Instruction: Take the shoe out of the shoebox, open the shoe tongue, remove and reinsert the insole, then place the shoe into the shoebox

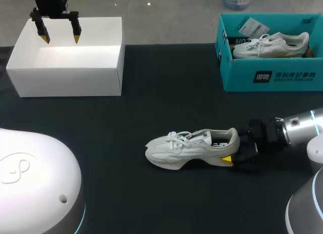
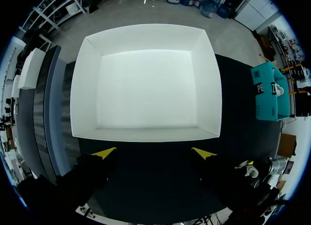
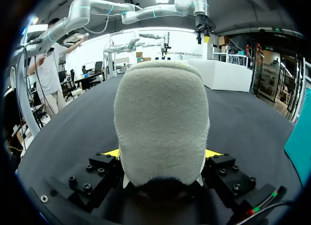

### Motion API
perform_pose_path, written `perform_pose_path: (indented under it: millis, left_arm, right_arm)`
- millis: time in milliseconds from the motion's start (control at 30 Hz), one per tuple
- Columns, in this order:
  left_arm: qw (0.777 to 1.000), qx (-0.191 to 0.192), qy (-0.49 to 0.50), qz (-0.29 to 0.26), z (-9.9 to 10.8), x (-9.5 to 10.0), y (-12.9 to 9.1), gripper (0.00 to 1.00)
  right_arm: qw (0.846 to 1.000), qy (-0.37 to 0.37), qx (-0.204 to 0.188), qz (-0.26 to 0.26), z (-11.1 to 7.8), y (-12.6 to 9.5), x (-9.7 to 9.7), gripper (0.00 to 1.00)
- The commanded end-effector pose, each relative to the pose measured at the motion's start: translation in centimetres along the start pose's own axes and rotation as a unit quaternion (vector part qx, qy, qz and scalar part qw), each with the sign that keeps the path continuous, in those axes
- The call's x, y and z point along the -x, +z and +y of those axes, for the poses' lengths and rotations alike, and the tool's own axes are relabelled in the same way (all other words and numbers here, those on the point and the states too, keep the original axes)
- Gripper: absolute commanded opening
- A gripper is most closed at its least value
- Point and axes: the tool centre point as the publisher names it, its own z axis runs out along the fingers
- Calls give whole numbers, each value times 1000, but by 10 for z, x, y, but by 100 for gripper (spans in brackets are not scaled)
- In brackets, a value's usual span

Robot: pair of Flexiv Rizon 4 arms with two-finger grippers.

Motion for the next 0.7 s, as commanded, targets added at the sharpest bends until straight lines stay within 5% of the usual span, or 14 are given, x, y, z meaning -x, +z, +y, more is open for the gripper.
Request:
perform_pose_path:
  millis: [33, 400, 700]
  left_arm:
    - [1000, 0, 0, 0, 0, 0, 0, 100]
    - [1000, 0, 0, 0, 0, 0, 0, 100]
    - [998, -41, -56, 9, 41, -1, -16, 100]
  right_arm:
    - [1000, 0, -2, 0, 0, 2, 0, 0]
    - [1000, 0, -2, 0, 0, 2, 0, 0]
    - [1000, 0, -2, 0, 0, 2, 0, 0]
